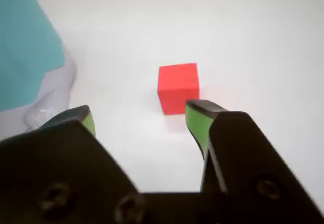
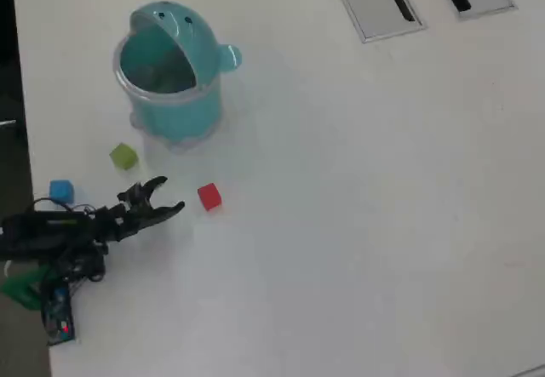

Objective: Grasp RGB lego blocks and put them in the bin one by one.

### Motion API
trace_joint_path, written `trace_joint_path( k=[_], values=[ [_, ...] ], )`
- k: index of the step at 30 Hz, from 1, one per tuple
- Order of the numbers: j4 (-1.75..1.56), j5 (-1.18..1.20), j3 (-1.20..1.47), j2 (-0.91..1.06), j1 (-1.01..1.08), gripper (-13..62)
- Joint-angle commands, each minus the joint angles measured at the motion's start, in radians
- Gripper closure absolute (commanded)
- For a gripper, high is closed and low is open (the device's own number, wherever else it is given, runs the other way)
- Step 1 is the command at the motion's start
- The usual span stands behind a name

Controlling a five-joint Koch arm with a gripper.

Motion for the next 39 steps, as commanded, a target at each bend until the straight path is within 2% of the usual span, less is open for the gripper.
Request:
trace_joint_path(
  k=[1,22,39],
  values=[
    [-0.031,-0.063,-0.084,-0.031,0.002,17.2],
    [-0.074,-0.129,-0.334,-0.342,0.138,17.1],
    [-0.104,-0.13,-0.416,-0.546,0.121,17.1]
  ],
)
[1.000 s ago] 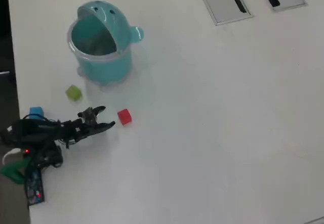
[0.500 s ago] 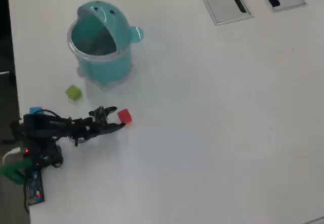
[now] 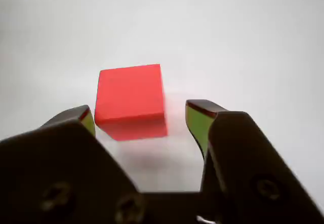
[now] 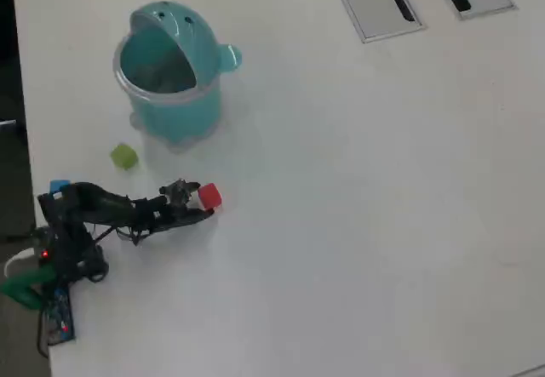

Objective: Grasp RGB lego blocks and put them in the bin one by one.

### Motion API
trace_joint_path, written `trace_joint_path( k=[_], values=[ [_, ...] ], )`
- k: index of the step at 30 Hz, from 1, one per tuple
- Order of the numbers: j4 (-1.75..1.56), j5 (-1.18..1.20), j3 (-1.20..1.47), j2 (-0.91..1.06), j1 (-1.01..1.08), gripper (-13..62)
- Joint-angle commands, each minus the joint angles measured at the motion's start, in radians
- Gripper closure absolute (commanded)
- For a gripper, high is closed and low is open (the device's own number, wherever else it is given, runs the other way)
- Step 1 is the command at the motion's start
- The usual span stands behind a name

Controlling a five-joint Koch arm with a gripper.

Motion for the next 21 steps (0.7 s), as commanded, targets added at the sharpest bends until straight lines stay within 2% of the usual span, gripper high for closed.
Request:
trace_joint_path(
  k=[1,15,19,21],
  values=[
    [-0.089,-0.064,-0.078,-0.018,0.0,17.1],
    [-0.164,-0.051,-0.15,-0.189,0.0,17.5],
    [-0.196,0.005,-0.15,-0.184,-0.002,26.5],
    [-0.198,0.014,-0.147,-0.175,-0.009,27.5]
  ],
)
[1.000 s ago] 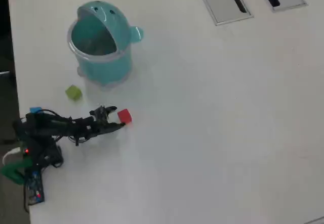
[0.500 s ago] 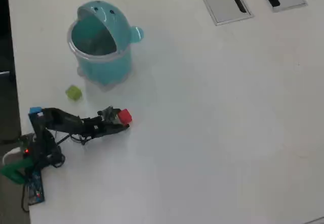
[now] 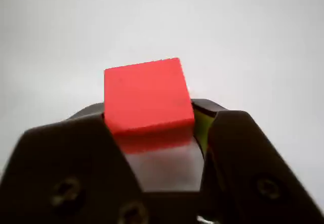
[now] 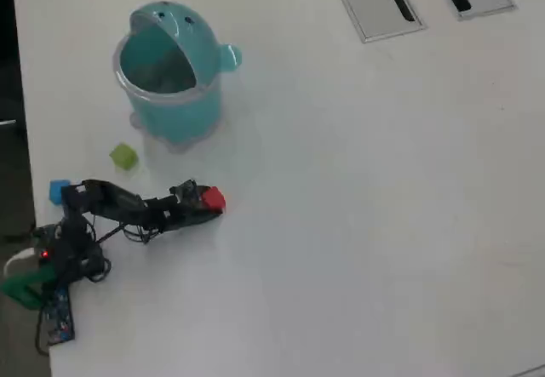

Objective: Grasp RGB lego blocks and put them in the bin one by one.

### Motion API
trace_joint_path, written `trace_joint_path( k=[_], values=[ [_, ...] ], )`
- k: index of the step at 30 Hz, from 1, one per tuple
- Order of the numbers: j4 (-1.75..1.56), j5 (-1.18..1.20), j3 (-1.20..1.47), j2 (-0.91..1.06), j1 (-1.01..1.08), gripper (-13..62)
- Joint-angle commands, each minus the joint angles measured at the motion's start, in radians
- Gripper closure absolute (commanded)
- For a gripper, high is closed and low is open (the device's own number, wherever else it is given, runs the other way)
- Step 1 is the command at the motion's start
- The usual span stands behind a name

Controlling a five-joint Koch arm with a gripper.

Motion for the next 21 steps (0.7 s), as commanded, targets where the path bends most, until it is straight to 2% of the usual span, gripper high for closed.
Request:
trace_joint_path(
  k=[1,16,21],
  values=[
    [-0.094,0.002,-0.054,0.023,-0.009,27.5],
    [0.012,0.046,0.037,0.324,-0.051,27.5],
    [0.043,0.046,0.058,0.341,-0.091,27.2]
  ],
)
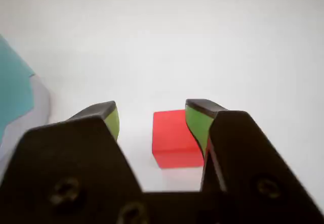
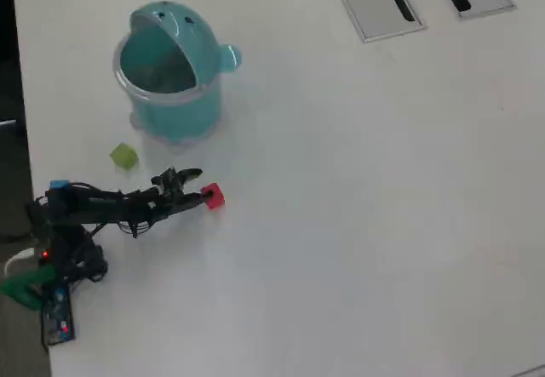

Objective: Grasp RGB lego blocks and put them in the bin one by one.

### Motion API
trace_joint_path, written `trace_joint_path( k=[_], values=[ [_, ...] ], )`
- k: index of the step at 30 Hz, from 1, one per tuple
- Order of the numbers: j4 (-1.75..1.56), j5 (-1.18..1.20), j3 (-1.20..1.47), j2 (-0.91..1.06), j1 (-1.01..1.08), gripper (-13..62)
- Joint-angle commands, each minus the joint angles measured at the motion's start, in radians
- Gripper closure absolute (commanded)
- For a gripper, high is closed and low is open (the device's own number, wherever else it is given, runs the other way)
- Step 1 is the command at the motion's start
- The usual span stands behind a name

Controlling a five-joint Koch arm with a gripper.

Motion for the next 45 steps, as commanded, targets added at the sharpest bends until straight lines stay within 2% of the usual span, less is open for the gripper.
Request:
trace_joint_path(
  k=[1,10,19,40,45],
  values=[
    [-0.012,-0.003,-0.023,0.002,-0.011,27.0],
    [-0.064,-0.031,-0.069,-0.124,0.038,17.8],
    [-0.08,-0.071,-0.106,-0.229,0.095,16.8],
    [-0.229,-0.072,-0.158,-0.423,0.1,17.2],
    [-0.295,-0.064,-0.169,-0.469,0.098,24.4]
  ],
)
